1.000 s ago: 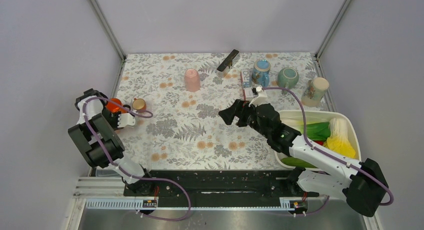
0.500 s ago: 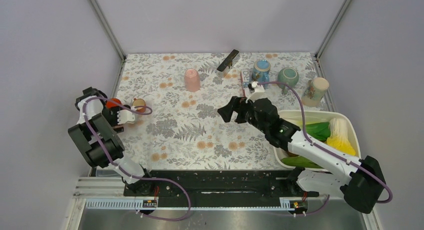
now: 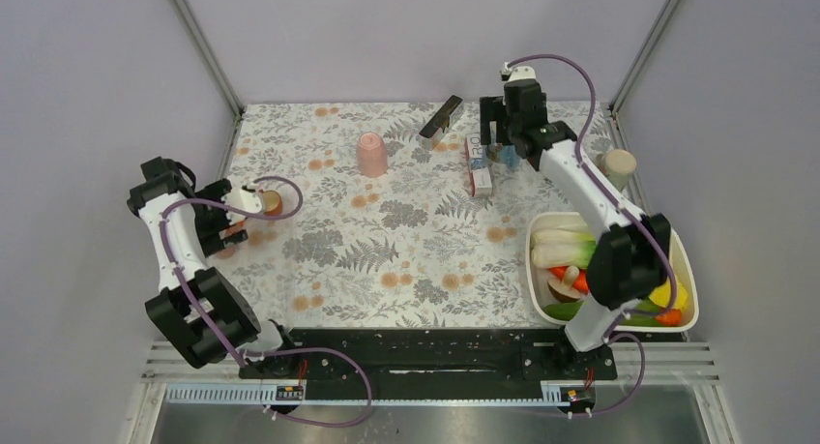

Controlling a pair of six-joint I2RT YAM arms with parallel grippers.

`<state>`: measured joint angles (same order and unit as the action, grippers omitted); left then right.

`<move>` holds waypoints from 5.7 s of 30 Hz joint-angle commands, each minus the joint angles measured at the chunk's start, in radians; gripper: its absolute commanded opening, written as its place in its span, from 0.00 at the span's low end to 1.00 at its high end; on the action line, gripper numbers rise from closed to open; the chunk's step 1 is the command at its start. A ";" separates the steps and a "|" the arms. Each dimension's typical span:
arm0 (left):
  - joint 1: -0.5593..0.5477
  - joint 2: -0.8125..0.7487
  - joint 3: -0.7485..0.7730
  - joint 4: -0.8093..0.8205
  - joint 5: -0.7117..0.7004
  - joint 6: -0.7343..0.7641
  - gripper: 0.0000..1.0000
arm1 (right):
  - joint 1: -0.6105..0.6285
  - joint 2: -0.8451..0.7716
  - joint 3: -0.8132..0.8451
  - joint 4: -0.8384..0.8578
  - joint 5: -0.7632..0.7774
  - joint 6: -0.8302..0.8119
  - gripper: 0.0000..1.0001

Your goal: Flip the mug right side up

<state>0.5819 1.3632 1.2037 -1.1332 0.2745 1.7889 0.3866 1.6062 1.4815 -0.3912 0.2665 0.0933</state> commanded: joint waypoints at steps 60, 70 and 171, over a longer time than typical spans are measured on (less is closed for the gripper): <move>-0.972 -0.509 -0.080 0.694 0.343 -1.281 0.98 | 0.109 -0.317 -0.232 0.445 -0.905 0.928 0.00; -0.975 -0.526 -0.201 0.893 0.478 -1.173 0.92 | 0.146 -0.372 -0.333 0.630 -0.870 1.170 0.00; -0.370 0.077 -0.091 0.394 -0.012 -1.317 0.45 | 0.239 -0.122 -0.346 0.291 -0.597 0.606 0.99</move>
<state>0.2092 1.4994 1.0809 -0.7650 0.2287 0.4637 0.6899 1.5047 1.0252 0.0902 -0.3649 0.8970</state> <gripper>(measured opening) 0.442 0.993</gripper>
